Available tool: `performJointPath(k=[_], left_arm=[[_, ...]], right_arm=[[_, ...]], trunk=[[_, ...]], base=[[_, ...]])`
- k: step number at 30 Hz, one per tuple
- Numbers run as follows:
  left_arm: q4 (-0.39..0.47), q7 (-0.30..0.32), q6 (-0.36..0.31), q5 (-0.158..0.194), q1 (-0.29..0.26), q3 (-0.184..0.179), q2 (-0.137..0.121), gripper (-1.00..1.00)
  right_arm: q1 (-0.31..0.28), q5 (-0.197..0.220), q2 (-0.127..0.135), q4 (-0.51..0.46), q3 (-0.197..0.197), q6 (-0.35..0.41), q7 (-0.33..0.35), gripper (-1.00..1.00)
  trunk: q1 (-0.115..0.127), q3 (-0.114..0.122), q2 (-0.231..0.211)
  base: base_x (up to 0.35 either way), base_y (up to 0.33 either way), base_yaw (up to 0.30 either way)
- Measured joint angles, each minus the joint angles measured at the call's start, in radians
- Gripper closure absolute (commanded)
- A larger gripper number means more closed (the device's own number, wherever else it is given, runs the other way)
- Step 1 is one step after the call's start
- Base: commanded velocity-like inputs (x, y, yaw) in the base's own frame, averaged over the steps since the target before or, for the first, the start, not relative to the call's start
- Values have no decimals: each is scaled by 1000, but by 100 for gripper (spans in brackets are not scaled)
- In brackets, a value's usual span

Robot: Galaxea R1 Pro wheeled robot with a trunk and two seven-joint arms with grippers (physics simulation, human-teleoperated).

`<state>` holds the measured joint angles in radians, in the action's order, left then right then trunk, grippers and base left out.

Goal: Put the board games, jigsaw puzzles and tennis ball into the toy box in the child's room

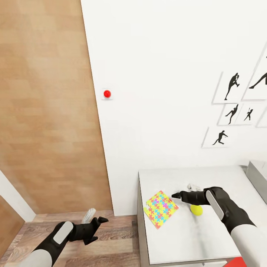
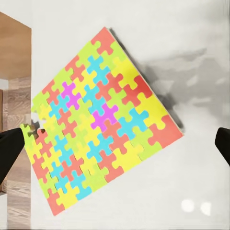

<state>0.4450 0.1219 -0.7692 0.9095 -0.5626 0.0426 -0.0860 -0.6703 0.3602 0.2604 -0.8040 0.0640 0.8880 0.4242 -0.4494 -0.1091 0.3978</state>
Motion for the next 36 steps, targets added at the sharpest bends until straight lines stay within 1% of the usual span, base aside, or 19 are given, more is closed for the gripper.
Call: performJointPath(k=[9, 20, 36], left_arm=[[-6, 0, 0, 0, 0, 0, 3, -100], [-8, 0, 0, 0, 0, 0, 3, -100], [-8, 0, 1, 0, 0, 0, 3, -100]], right_arm=[[3, 0, 0, 4, 8, -3, 0, -100], [4, 0, -1, 5, 34, -5, -1, -100], [4, 0, -1, 4, 42, -8, -2, -100]], trunk=[[0, 0, 0], [0, 0, 0], [0, 0, 0]], base=[[0, 0, 0], [0, 0, 0], [0, 0, 0]])
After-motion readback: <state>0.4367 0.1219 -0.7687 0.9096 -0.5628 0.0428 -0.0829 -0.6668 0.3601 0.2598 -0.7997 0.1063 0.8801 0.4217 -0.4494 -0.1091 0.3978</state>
